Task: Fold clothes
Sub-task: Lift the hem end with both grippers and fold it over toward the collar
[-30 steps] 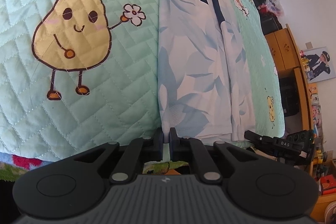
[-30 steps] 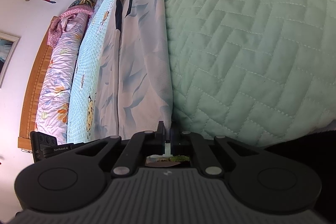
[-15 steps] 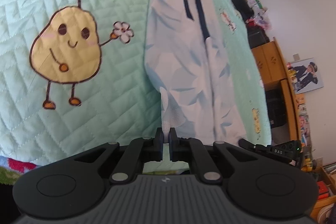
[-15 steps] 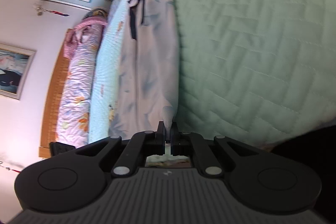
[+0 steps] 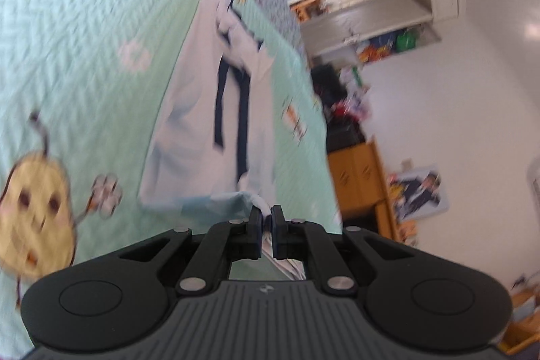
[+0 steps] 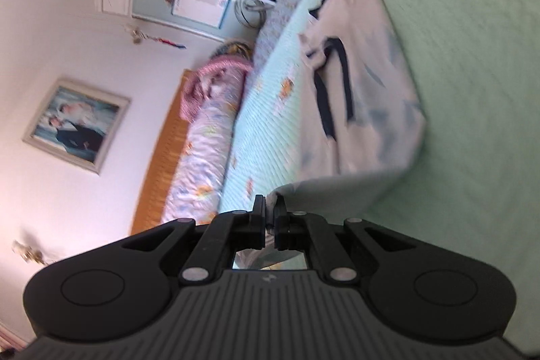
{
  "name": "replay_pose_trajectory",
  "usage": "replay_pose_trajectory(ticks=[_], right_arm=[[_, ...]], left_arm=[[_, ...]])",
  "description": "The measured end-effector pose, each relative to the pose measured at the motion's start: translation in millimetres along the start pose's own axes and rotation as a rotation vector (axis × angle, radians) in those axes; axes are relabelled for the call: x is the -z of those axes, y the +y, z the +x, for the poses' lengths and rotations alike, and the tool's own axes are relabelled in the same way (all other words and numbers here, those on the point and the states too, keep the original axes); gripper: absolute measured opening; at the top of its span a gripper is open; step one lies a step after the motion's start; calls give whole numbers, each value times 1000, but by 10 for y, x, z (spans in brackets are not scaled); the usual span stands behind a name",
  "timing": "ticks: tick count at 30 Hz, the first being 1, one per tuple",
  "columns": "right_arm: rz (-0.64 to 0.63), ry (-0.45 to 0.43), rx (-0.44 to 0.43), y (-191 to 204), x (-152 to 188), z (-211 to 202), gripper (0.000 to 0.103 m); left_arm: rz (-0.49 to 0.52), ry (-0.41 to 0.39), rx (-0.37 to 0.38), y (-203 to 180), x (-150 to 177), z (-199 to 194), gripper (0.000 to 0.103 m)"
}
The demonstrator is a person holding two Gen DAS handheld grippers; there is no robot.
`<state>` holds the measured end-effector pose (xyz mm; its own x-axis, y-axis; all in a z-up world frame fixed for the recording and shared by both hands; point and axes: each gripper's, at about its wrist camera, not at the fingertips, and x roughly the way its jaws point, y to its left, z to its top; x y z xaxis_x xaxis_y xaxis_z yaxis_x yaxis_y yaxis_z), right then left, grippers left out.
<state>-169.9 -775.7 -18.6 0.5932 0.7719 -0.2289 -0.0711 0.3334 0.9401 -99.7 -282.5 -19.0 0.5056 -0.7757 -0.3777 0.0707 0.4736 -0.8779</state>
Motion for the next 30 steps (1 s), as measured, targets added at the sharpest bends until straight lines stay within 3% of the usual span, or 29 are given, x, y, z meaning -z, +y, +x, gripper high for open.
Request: replay_pose_trajectory(ticks=[9,14,19,27,30], right_arm=[[58,-86,-17,-163,-1041,657,5],[104,-108,53,-487,-1545,1098,5],[160,-91,144,-907,-1770,1444,5],[159,-96,87,-949,-1910,1576,5],[166,-100,116,-1024,-2029,1670,5]], left_arm=[[40,-33,-28,-105,-1054,590,4],[66,-30,-114,-5,-1566,1113,4],[47,4,-190,226,-1787,1542,4],[81,18,-142,274,-1960,1726,4],[86,31,-196,353,-2064,1849,5]])
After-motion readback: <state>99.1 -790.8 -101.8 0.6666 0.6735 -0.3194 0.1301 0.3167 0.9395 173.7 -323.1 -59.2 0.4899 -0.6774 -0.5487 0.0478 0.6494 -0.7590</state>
